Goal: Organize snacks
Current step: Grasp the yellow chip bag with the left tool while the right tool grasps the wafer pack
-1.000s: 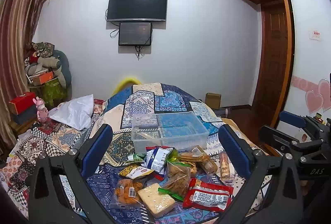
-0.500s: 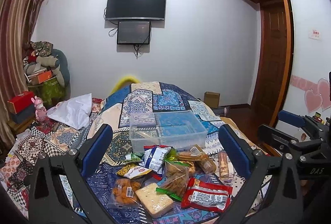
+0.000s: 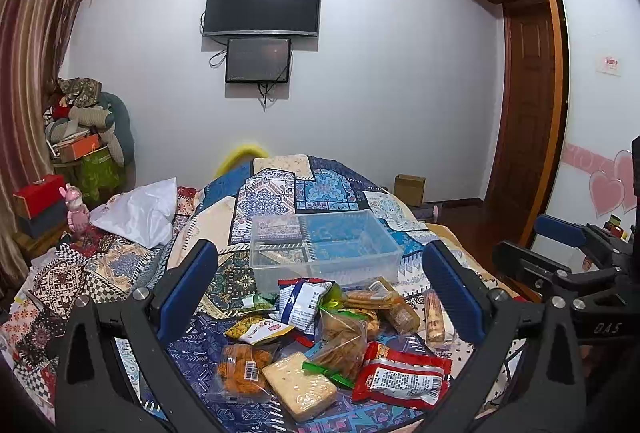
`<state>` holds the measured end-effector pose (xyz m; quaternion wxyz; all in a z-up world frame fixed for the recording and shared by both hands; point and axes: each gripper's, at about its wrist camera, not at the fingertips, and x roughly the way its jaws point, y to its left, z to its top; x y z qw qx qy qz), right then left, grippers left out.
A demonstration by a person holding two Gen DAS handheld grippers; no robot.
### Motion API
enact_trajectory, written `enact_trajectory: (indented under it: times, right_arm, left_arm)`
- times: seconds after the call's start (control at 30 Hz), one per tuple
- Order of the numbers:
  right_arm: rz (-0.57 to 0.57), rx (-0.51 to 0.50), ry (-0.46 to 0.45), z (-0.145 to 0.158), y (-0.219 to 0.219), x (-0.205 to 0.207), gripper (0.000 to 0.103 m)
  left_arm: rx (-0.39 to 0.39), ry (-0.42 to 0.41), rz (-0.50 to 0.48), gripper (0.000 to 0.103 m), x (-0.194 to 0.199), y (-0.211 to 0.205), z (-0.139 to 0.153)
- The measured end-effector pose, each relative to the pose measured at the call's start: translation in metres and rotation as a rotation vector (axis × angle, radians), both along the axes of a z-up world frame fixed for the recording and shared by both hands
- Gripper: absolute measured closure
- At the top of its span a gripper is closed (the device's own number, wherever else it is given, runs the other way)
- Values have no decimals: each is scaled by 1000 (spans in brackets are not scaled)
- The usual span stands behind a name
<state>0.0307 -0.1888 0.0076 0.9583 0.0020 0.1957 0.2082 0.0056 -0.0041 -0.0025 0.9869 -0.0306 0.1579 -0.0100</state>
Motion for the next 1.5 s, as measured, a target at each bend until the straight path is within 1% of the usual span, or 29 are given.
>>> enact_trajectory:
  times: [0.13, 0.27, 0.33, 0.4, 0.43, 0.53, 0.63, 0.7, 0.8, 0.93, 1.0, 1.03, 1.23, 1.33, 1.43, 1.5]
  right_arm:
    - [-1, -3, 19, -2, 0, 6, 0]
    - [9, -3, 61, -9, -1, 16, 0]
    - [15, -9, 74, -12, -1, 19, 0]
    - [16, -31, 96, -19, 0, 27, 0]
    - [14, -37, 103, -21, 0, 29, 0]
    - [17, -45, 137, -29, -1, 39, 3]
    - [21, -57, 181, -40, -2, 52, 11]
    - [22, -74, 215, -49, -2, 61, 18]
    - [34, -81, 265, -59, -3, 72, 25]
    - [16, -96, 313, -76, -7, 85, 26]
    - [-1, -105, 343, -84, -11, 92, 31]
    - [-10, -106, 361, -89, -15, 95, 31]
    - [-71, -93, 473, -119, -36, 115, 31]
    - [-84, -76, 521, -128, -43, 119, 31]
    - [-93, -74, 551, -135, -46, 124, 31]
    - [-92, -80, 563, -140, -45, 127, 31]
  left_arm:
    - [-8, 11, -6, 0, 4, 3, -3]
    - [-26, 38, -26, 0, 12, 7, -10]
    - [-35, 59, -31, 2, 17, 11, -14]
    - [-37, 93, -27, 14, 24, 17, -21]
    - [-38, 113, -25, 17, 28, 19, -25]
    - [-50, 174, -16, 18, 42, 30, -41]
    - [-51, 218, 4, 20, 54, 41, -54]
    - [-57, 255, 23, 20, 62, 52, -66]
    - [-72, 301, 42, 20, 73, 64, -81]
    - [-76, 379, 90, 22, 91, 80, -108]
    - [-81, 417, 104, 24, 100, 88, -120]
    - [-88, 434, 106, 24, 104, 92, -126]
    - [-161, 554, 76, 24, 132, 103, -160]
    - [-161, 597, 67, 23, 146, 100, -169]
    - [-154, 640, 74, 23, 161, 99, -177]
    - [-183, 681, 63, 22, 170, 100, -185]
